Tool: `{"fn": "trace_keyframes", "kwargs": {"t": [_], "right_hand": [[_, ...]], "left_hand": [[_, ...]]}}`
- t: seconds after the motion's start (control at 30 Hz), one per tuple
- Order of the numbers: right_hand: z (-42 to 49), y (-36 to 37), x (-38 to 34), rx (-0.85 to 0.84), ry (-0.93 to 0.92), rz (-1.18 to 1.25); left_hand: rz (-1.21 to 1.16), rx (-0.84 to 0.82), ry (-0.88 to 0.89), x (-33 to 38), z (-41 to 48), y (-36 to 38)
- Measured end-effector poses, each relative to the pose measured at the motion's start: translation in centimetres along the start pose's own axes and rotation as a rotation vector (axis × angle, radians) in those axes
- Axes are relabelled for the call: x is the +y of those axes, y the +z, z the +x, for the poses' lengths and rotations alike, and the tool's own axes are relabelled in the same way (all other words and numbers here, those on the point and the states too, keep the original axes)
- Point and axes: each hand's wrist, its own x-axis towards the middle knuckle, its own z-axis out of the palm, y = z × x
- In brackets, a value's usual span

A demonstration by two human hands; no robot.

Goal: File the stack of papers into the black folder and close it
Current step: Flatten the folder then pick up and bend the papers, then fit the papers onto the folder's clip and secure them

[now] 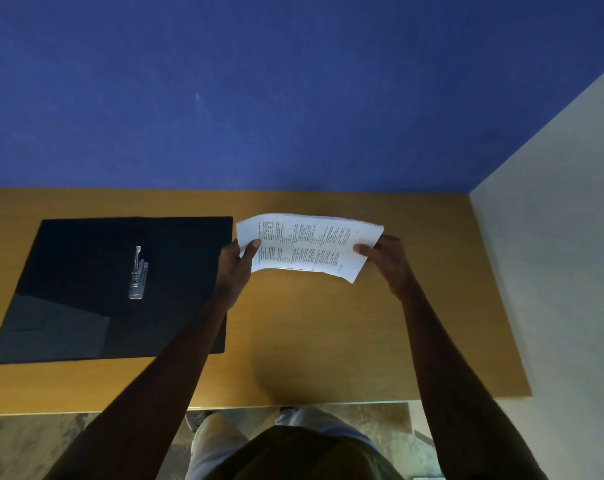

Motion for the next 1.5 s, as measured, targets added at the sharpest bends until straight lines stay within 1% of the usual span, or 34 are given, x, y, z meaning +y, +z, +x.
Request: {"fn": "trace_keyframes", "kwargs": {"t": [0.03, 0.1, 0.2, 0.27, 0.33, 0.4, 0.5, 0.57, 0.7, 0.77, 0.83, 0.9, 1.0, 1.03, 1.1, 1.17, 1.23, 1.33, 1.4, 1.5], "right_hand": [[0.5, -0.5, -1.0, -0.019, -0.036, -0.015], [1.6, -1.4, -3.3, -0.069, -0.104, -0.142], [2.6, -1.7, -6.4, -0.156, -0.141, -0.376], [2.8, -1.4, -8.0, -0.185, -0.173, -0.477], [2.7, -0.8, -9.5, -0.219, -0.178, -0.534], [2.3, 0.3, -11.0, -0.263, -0.196, -0.662], [1.0, 3.3, -12.1, -0.336, -0.272, -0.846], [0.1, 5.7, -11.9, -0.329, -0.333, -0.88], [-1.2, 9.1, -11.2, -0.242, -0.438, -0.889], [-1.5, 10.1, -10.9, -0.216, -0.415, -0.848], [-1.8, 11.0, -10.4, -0.234, -0.364, -0.77], [-1.6, 12.3, -9.8, -0.258, -0.329, -0.639], [-1.5, 14.6, -9.0, -0.253, -0.236, -0.304], [-1.6, 15.7, -8.9, -0.248, -0.194, -0.208], [-1.6, 17.9, -8.5, -0.228, -0.103, -0.06], [-2.0, 20.3, -7.6, -0.177, -0.033, 0.028], [-2.4, 22.6, -6.8, -0.121, 0.021, 0.124], [-3.2, 25.5, -5.0, -0.035, 0.115, 0.233], [-3.5, 27.3, -4.1, 0.02, 0.164, 0.228], [-4.3, 29.6, -3.2, 0.067, 0.19, 0.221]], "left_hand": [[0.009, 0.003, 0.006, 0.3, 0.2, -0.2], [0.027, 0.012, 0.006, 1.1, 0.4, -0.6], [0.043, 0.02, -0.009, 2.2, 0.8, -1.3], [0.078, 0.005, -0.008, 3.1, 0.9, -1.9], [0.154, -0.004, 0.011, 3.8, 0.8, -2.5], [0.222, -0.004, 0.023, 4.5, 0.6, -3.1], [0.295, -0.026, 0.034, 5.4, 0.2, -3.7], [0.344, -0.054, 0.026, 6.0, -0.1, -4.1], [0.386, -0.06, 0.019, 6.7, -0.1, -6.1], [0.376, -0.053, 0.038, 6.7, 0.0, -7.4], [0.357, -0.034, 0.074, 6.3, -0.1, -8.6], [0.303, 0.044, 0.068, 5.7, -0.3, -9.8], [0.156, 0.198, -0.046, 4.3, -0.4, -12.1], [0.085, 0.221, -0.088, 3.7, -0.4, -12.9], [-0.081, 0.206, -0.194, 2.8, -0.5, -14.2], [-0.17, 0.197, -0.312, 1.6, -1.0, -15.2], [-0.185, 0.185, -0.389, 0.4, -1.3, -16.4], [-0.17, 0.092, -0.465, -1.9, -2.1, -17.9], [-0.104, 0.048, -0.481, -3.6, -2.7, -19.0], [0.049, 0.05, -0.45, -5.8, -3.2, -20.8]]}}
